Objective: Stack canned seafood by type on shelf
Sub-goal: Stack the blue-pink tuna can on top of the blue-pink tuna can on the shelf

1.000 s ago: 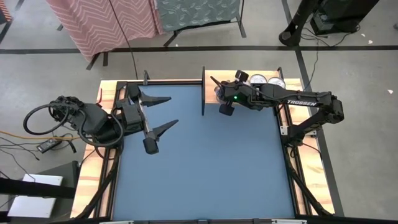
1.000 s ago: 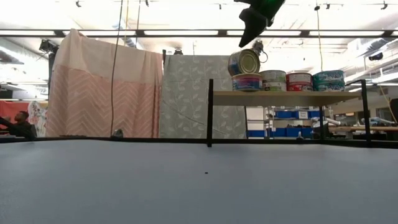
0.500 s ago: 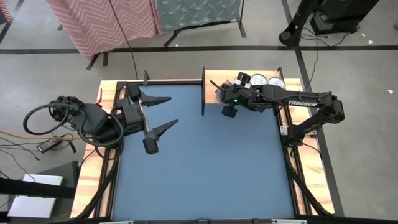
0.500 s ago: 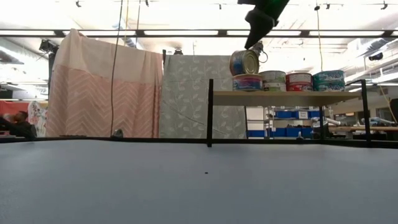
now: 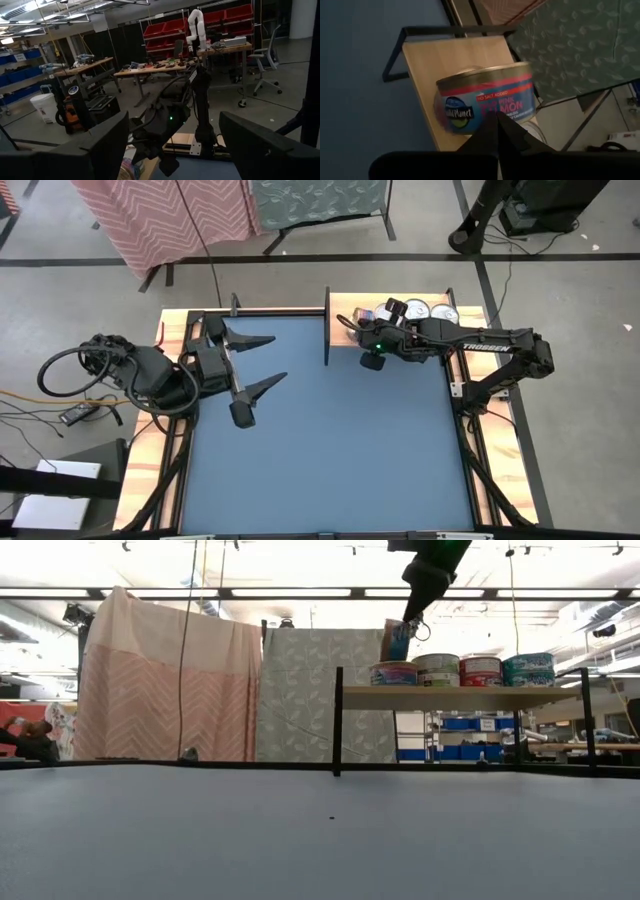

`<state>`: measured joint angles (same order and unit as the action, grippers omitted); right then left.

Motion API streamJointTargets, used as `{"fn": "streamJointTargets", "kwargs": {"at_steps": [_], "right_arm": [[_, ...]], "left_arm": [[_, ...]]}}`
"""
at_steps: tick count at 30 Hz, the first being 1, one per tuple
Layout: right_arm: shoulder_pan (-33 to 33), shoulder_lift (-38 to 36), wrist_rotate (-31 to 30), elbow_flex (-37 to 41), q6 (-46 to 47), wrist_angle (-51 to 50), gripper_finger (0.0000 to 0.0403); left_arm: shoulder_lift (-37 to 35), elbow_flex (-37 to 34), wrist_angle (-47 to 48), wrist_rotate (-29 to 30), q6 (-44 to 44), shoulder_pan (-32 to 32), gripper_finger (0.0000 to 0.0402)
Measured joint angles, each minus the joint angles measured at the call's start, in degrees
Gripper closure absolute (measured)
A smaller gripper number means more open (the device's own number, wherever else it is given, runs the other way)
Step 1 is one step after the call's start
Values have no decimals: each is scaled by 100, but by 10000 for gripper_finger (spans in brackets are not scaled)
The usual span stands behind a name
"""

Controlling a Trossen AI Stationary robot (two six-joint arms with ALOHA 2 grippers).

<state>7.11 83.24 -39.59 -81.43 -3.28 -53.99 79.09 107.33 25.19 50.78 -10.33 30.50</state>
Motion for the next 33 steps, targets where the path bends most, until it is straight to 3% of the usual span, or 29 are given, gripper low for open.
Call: {"fn": "streamJointTargets", "kwargs": {"at_steps": [15, 24, 27, 33], "right_arm": [[-43, -39, -104, 7, 46, 57, 389], [-186, -674, -84, -237, 419, 404, 363], [-174, -914, 443, -533, 468, 345, 337], [68, -1047, 2323, -642, 633, 449, 238]], "left_arm": [[0, 0, 0, -9, 4, 0, 90], [0, 0, 2, -7, -171, 0, 90], [0, 0, 0, -7, -396, 0, 90], [0, 0, 60, 0, -1340, -6, 90]]}}
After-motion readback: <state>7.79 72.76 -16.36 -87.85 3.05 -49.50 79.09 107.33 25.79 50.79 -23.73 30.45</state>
